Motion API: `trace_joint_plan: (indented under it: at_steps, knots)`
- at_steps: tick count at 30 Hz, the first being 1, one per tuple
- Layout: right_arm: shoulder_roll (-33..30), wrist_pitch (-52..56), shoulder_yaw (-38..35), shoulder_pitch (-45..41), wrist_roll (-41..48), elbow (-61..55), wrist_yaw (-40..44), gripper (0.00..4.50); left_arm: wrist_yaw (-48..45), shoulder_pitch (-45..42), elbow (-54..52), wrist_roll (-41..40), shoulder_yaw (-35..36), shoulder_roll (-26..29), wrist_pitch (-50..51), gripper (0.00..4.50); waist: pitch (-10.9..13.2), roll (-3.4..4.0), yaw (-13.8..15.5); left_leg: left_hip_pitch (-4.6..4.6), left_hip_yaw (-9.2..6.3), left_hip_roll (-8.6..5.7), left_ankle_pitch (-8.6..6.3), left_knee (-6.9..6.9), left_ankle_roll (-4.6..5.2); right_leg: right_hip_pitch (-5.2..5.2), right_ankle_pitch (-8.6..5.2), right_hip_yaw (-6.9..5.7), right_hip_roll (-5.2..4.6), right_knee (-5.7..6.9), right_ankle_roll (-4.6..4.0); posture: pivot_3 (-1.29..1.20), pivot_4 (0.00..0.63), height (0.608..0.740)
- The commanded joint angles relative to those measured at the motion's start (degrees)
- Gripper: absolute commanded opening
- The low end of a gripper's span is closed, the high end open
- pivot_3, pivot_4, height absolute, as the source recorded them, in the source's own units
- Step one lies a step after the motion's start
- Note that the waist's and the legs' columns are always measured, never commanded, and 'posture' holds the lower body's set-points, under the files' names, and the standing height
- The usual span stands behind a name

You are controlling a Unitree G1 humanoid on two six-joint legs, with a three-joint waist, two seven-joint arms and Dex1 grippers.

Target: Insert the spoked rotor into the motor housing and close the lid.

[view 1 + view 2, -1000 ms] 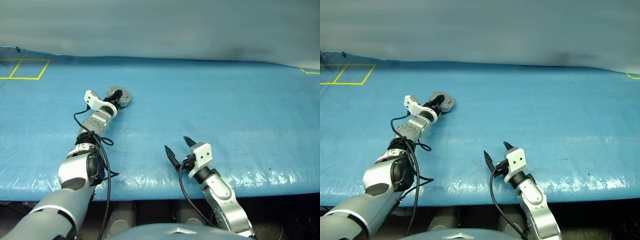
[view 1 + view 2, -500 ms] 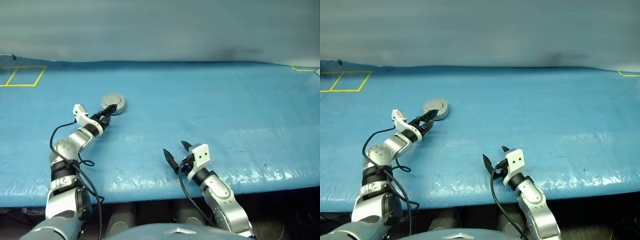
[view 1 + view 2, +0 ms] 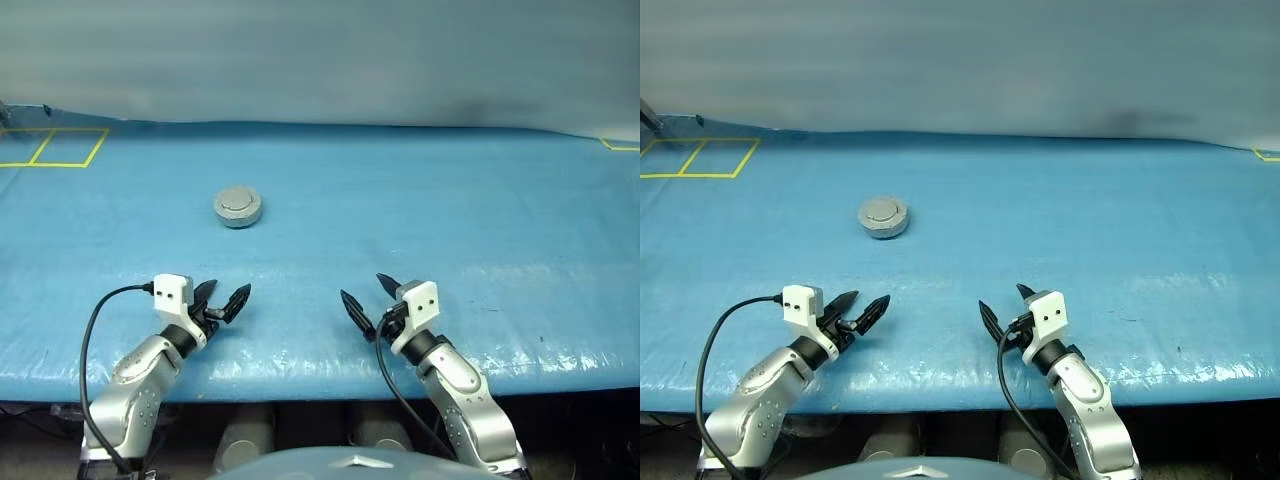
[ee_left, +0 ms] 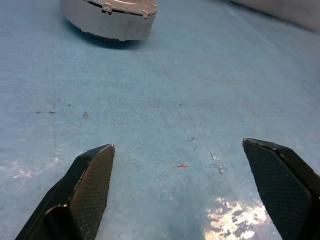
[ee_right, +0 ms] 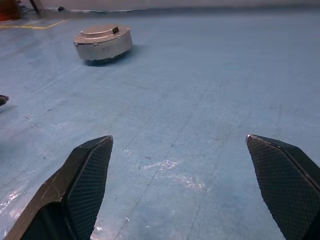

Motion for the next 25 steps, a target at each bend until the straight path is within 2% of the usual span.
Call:
trace_joint_plan:
  at_steps: [1,6,8,14,25]
  knots:
    - [-0.6,-3.8,-0.2,-0.1,-1.1,-1.4,0.8,4.50,-1.3,1.7,-1.6,6.7,-0.9,-1.3,-14.8,4.49,0.0,-0.05,0.1,-0.03,0.02,0.00,0.00,0.00,0.01,-0.01,0.00,0.00,-0.01,-0.03,0.00,0.00,0.150,0.740]
    - [-0.4,-5.7,1.0,-1.2,-3.0,-0.4,0.8,4.50,-0.6,2.9,2.4,13.5,-2.0,-1.6,-24.8,4.49,0.1,-0.05,0.1,-0.10,0.04,0.01,-0.04,-0.04,0.07,-0.06,-0.01,-0.02,0.00,-0.06,0.00,0.00,0.150,0.740]
    - [0.2,-5.7,1.2,-1.6,-3.3,-0.2,0.4,4.50,0.0,3.1,3.7,13.8,-1.9,-2.6,-26.6,4.49,0.1,-0.07,0.0,-0.09,0.06,0.01,-0.04,-0.04,0.07,-0.07,-0.01,-0.02,0.01,-0.05,0.00,0.00,0.150,0.740]
    - [1.2,-5.2,2.1,-1.5,-4.0,0.3,0.0,4.50,1.6,2.8,6.0,14.6,-1.3,-4.3,-29.4,4.49,0.1,-0.16,0.1,-0.10,0.02,0.00,-0.04,-0.02,0.08,-0.05,-0.01,-0.06,0.00,-0.06,0.01,0.00,0.150,0.740]
    - [1.1,-4.4,1.8,-0.9,-3.9,0.6,0.0,4.50,1.5,2.6,6.5,14.3,-1.3,-4.0,-29.3,4.49,0.1,-0.16,0.0,-0.10,0.01,0.01,-0.04,-0.02,0.08,-0.05,-0.01,-0.09,0.01,-0.05,0.01,0.00,0.150,0.740]
